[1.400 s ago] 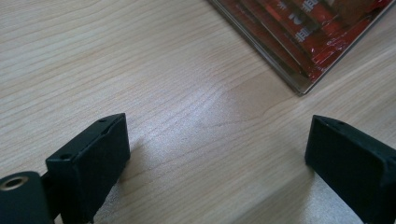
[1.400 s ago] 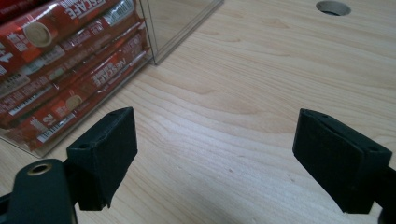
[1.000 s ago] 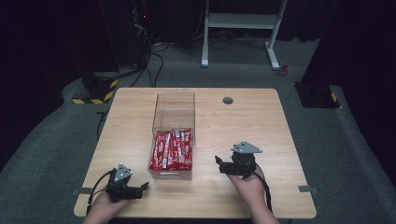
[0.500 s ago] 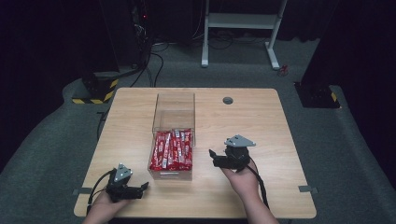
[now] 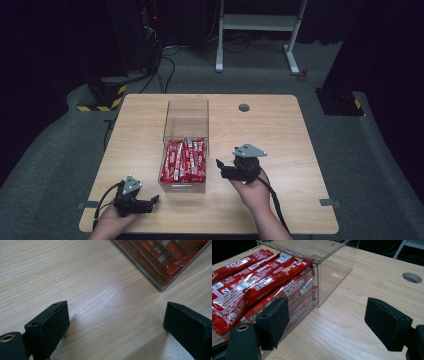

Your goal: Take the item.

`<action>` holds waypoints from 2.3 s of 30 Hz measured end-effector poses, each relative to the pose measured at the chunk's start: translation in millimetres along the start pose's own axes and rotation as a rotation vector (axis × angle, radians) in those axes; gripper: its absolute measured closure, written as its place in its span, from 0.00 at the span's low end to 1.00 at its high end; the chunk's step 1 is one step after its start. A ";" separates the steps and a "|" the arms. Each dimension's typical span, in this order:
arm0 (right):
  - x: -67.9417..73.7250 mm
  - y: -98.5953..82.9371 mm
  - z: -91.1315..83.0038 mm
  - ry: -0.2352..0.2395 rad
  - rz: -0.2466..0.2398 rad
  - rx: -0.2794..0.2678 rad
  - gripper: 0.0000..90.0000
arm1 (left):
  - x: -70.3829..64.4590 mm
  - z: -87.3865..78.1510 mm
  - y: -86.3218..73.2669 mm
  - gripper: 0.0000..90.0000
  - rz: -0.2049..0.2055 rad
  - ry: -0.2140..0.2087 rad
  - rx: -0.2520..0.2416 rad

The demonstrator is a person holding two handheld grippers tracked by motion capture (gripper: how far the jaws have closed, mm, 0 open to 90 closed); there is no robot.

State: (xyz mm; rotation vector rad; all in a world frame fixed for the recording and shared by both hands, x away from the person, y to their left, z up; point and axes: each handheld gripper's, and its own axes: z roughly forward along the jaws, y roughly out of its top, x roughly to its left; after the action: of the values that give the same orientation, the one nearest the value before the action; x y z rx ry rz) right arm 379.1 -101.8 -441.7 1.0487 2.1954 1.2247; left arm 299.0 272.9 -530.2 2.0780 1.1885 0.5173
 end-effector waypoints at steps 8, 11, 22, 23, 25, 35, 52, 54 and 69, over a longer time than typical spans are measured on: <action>9.3 4.8 -0.6 0.026 -0.012 -0.005 0.24 | 0.0 0.0 0.0 0.08 0.000 0.000 0.000; 14.0 8.0 -2.1 0.036 -0.019 -0.013 0.25 | -0.1 0.0 -0.1 0.08 -0.003 -0.001 -0.001; 30.0 16.1 -0.4 0.078 -0.034 -0.017 0.27 | 0.1 0.0 -0.1 0.08 -0.005 -0.002 -0.002; 31.4 16.5 0.0 0.082 -0.033 -0.019 0.27 | 0.1 0.0 -0.1 0.08 -0.005 -0.002 -0.002; 34.0 17.2 0.3 0.091 -0.030 -0.018 0.28 | 0.1 -0.1 -0.1 0.08 -0.005 -0.003 -0.002; 45.3 18.7 2.3 0.129 -0.042 -0.026 0.37 | -0.1 0.0 -0.1 0.08 -0.004 -0.001 -0.001; 59.9 9.9 10.9 0.179 -0.050 -0.026 0.59 | 0.0 0.0 0.0 0.08 0.000 0.000 0.000; 60.5 9.7 11.1 0.169 -0.056 -0.016 0.62 | 0.1 0.0 -0.1 0.08 -0.003 -0.001 -0.001; 64.1 4.2 17.1 0.148 -0.015 -0.013 0.79 | -0.1 0.1 -0.1 0.08 -0.002 -0.001 -0.001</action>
State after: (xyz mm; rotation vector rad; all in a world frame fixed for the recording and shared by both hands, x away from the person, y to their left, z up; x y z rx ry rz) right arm 351.7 -41.5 -446.8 0.9621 2.2977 1.3467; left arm 299.0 272.8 -530.2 2.0755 1.1896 0.5152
